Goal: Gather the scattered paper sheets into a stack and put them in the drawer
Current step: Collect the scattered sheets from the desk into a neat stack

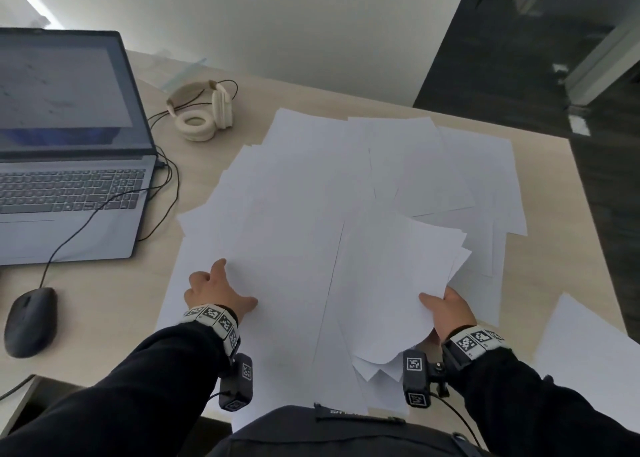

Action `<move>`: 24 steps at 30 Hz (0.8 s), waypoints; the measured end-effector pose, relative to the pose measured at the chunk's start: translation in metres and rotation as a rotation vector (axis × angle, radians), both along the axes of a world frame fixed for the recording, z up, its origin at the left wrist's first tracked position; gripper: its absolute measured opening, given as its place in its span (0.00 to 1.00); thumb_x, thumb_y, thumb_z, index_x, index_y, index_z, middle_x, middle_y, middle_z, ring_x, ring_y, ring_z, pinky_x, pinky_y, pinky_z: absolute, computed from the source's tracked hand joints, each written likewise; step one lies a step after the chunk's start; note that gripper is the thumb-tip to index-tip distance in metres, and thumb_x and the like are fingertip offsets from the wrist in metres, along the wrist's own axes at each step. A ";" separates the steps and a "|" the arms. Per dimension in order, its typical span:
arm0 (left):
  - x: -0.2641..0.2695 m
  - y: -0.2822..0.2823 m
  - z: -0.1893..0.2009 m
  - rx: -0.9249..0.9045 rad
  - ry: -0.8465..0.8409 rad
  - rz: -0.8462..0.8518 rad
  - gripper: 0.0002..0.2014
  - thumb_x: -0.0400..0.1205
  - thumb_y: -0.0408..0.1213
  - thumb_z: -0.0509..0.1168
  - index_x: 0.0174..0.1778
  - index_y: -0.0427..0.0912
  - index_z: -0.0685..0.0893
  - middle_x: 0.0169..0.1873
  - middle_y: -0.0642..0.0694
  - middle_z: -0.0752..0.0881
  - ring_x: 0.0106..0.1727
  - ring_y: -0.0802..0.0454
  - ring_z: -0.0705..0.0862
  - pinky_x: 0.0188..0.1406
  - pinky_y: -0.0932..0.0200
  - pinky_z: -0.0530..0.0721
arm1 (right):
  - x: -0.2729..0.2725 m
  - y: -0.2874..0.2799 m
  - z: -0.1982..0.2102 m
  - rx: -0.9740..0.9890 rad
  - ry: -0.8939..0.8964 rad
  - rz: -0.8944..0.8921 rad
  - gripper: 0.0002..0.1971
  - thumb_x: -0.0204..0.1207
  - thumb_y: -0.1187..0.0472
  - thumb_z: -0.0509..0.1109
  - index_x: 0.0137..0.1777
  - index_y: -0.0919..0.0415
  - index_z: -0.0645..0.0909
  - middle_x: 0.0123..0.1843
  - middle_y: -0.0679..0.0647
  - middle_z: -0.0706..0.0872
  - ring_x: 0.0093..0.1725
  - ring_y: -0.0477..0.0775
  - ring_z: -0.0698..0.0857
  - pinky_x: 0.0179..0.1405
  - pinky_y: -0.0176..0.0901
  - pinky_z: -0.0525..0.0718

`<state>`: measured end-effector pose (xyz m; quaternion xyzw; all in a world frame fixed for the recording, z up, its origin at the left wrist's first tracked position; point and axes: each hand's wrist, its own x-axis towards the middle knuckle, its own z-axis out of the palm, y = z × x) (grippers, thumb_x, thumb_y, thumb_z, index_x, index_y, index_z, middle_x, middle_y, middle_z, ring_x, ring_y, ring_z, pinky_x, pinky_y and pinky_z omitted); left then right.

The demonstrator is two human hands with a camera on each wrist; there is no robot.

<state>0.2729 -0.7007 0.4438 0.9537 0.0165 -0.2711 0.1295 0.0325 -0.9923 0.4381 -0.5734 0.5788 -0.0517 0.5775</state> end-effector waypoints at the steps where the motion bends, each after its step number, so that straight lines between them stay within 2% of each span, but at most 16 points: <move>1: -0.001 0.000 0.000 -0.003 0.009 0.009 0.49 0.66 0.49 0.80 0.81 0.57 0.61 0.67 0.43 0.66 0.64 0.35 0.75 0.67 0.47 0.76 | 0.000 0.001 -0.001 0.014 -0.011 -0.006 0.10 0.79 0.69 0.68 0.58 0.60 0.82 0.52 0.59 0.88 0.51 0.61 0.86 0.57 0.53 0.83; 4: -0.004 0.000 0.000 0.003 0.037 0.033 0.50 0.64 0.49 0.81 0.79 0.57 0.60 0.67 0.40 0.68 0.63 0.34 0.78 0.66 0.45 0.79 | 0.002 0.002 -0.002 0.036 -0.034 -0.013 0.11 0.79 0.69 0.68 0.59 0.61 0.82 0.53 0.60 0.88 0.52 0.62 0.86 0.60 0.55 0.83; 6: -0.007 -0.001 0.000 0.038 0.046 0.047 0.50 0.63 0.50 0.80 0.78 0.57 0.60 0.66 0.38 0.72 0.65 0.34 0.76 0.66 0.43 0.78 | 0.002 0.003 -0.002 0.050 -0.047 -0.008 0.09 0.78 0.69 0.69 0.56 0.58 0.82 0.53 0.60 0.88 0.54 0.63 0.87 0.63 0.59 0.83; 8: -0.008 -0.001 0.000 0.047 0.055 0.083 0.48 0.63 0.49 0.80 0.77 0.55 0.62 0.63 0.38 0.76 0.65 0.35 0.77 0.63 0.44 0.79 | 0.002 0.002 -0.003 0.055 -0.045 0.011 0.08 0.78 0.68 0.70 0.52 0.56 0.82 0.52 0.58 0.89 0.54 0.63 0.87 0.63 0.58 0.83; 11: -0.012 0.003 0.001 -0.054 0.076 0.159 0.40 0.66 0.42 0.79 0.74 0.48 0.70 0.61 0.38 0.80 0.54 0.38 0.82 0.52 0.51 0.82 | 0.000 -0.001 -0.006 0.074 -0.043 0.037 0.08 0.74 0.64 0.72 0.49 0.51 0.85 0.52 0.55 0.91 0.54 0.62 0.88 0.64 0.62 0.83; 13: -0.020 0.009 0.001 -0.132 0.070 0.208 0.36 0.68 0.39 0.78 0.72 0.44 0.73 0.59 0.38 0.82 0.45 0.41 0.82 0.44 0.54 0.79 | -0.002 -0.005 -0.009 0.083 -0.039 0.059 0.08 0.73 0.62 0.73 0.49 0.49 0.85 0.53 0.55 0.91 0.54 0.62 0.89 0.64 0.64 0.83; 15: -0.032 0.016 0.002 -0.161 0.060 0.242 0.35 0.69 0.38 0.78 0.72 0.43 0.73 0.58 0.37 0.82 0.42 0.43 0.81 0.41 0.55 0.77 | -0.004 -0.009 -0.010 0.100 -0.040 0.081 0.10 0.68 0.58 0.75 0.49 0.49 0.85 0.53 0.54 0.91 0.54 0.62 0.89 0.63 0.64 0.83; 17: -0.048 0.025 0.003 -0.183 0.066 0.284 0.36 0.69 0.38 0.79 0.73 0.43 0.73 0.60 0.37 0.82 0.44 0.42 0.80 0.43 0.55 0.78 | -0.005 -0.014 -0.011 0.095 -0.047 0.119 0.15 0.60 0.52 0.75 0.49 0.49 0.85 0.52 0.53 0.91 0.53 0.62 0.89 0.62 0.65 0.84; 18: -0.056 0.029 0.003 -0.193 0.071 0.302 0.36 0.69 0.38 0.79 0.73 0.43 0.72 0.61 0.37 0.81 0.44 0.42 0.80 0.44 0.54 0.78 | -0.005 -0.015 -0.008 0.085 -0.045 0.145 0.15 0.61 0.52 0.75 0.49 0.49 0.85 0.52 0.54 0.91 0.53 0.62 0.89 0.62 0.65 0.84; 21: -0.083 0.040 0.000 -0.219 0.068 0.363 0.38 0.67 0.39 0.80 0.73 0.42 0.73 0.61 0.36 0.81 0.49 0.39 0.82 0.51 0.50 0.82 | -0.004 -0.014 0.007 0.054 -0.035 0.185 0.08 0.73 0.61 0.73 0.51 0.52 0.83 0.53 0.55 0.90 0.54 0.62 0.88 0.63 0.63 0.84; 24: -0.109 0.046 0.000 -0.214 0.057 0.430 0.40 0.66 0.41 0.81 0.74 0.43 0.72 0.63 0.35 0.77 0.53 0.36 0.82 0.55 0.46 0.83 | -0.005 -0.016 0.011 0.010 -0.037 0.224 0.06 0.75 0.62 0.71 0.50 0.52 0.83 0.52 0.55 0.89 0.54 0.63 0.87 0.63 0.63 0.83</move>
